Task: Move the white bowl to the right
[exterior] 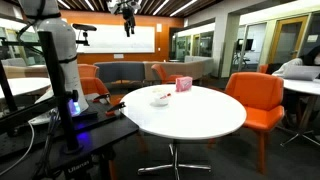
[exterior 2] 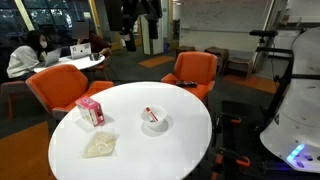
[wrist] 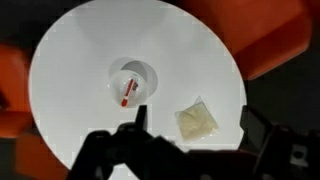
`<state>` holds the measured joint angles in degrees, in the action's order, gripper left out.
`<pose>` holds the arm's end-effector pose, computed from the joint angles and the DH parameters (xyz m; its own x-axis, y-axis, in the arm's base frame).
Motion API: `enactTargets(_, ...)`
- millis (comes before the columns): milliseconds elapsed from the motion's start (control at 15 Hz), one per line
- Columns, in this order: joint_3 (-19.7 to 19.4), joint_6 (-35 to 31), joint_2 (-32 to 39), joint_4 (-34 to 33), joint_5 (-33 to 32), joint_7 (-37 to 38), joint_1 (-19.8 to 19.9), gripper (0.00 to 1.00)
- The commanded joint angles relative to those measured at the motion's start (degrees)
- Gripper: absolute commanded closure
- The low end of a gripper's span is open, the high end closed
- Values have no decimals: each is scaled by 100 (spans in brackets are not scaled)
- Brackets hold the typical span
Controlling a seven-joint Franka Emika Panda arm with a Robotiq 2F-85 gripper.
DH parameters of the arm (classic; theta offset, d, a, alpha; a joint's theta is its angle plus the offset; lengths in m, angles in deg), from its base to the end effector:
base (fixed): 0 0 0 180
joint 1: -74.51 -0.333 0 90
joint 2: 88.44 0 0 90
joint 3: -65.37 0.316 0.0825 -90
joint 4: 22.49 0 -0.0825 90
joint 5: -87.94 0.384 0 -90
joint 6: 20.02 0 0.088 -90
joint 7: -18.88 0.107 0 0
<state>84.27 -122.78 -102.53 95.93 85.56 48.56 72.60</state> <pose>0.4491 0.1787 0.5287 0.9879 -0.1536 0.0232 -0.1553 -0.9801 0.1235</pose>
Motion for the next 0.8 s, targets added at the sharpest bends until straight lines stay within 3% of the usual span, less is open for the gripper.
enactTargets(0, -180, 13, 21, -12, -48, 40, -202, 0)
enactTargets(400, -323, -245, 420, -28, -183, 75, -192, 0)
enactTargets(733, -654, -900, 1388, -44, -716, 134, -198, 0)
